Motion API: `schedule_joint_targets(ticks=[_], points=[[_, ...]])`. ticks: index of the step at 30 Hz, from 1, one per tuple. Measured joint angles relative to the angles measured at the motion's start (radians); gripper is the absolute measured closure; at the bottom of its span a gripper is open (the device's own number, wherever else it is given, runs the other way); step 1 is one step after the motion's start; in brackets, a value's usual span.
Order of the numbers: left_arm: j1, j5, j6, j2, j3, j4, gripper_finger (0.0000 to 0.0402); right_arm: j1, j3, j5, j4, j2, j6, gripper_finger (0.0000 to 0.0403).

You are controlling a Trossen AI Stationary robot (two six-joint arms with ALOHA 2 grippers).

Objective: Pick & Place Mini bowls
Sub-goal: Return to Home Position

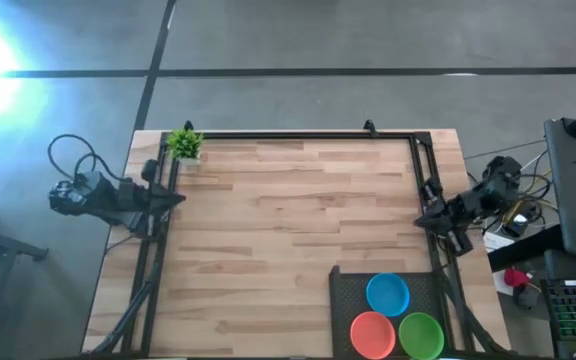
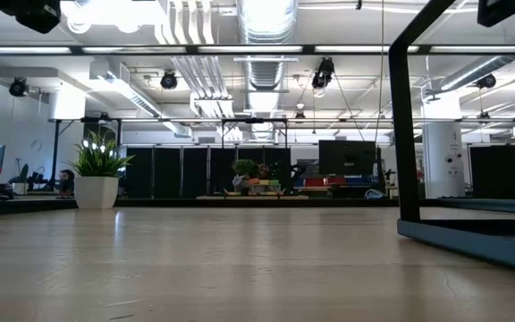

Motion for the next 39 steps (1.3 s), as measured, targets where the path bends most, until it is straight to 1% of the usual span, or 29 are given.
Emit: schedule_joint_targets(ticks=[5,8,12,20,27,33,39], points=[[0.000,0.000,-0.001,0.000,-0.054,0.035,0.0402,0.000,-0.074,0.001,0.044,-0.010,-0.033,0.0394],[0.000,0.000,0.000,0.000,-0.078,0.041,0.0402,0.000,-0.119,0.002,0.098,-0.022,-0.088,0.0394],[0.000,0.000,0.001,0.000,-0.111,0.061,0.0402,0.000,-0.142,-0.002,0.131,-0.022,-0.125,0.0394],[0.000,0.000,0.005,0.000,-0.179,0.100,0.0402,0.000,-0.150,-0.002,0.129,-0.022,-0.121,0.0394],[0.000,0.000,0.009,-0.001,-0.275,0.200,0.0402,0.000,-0.131,-0.003,0.126,-0.023,-0.121,0.0394],[0.000,0.000,0.009,-0.001,-0.348,0.277,0.0402,0.000,-0.171,-0.004,0.127,-0.023,-0.094,0.0394],[0.001,0.000,0.019,-0.001,-0.386,0.320,0.0402,0.000,-0.208,-0.003,0.130,-0.023,-0.067,0.0394]])
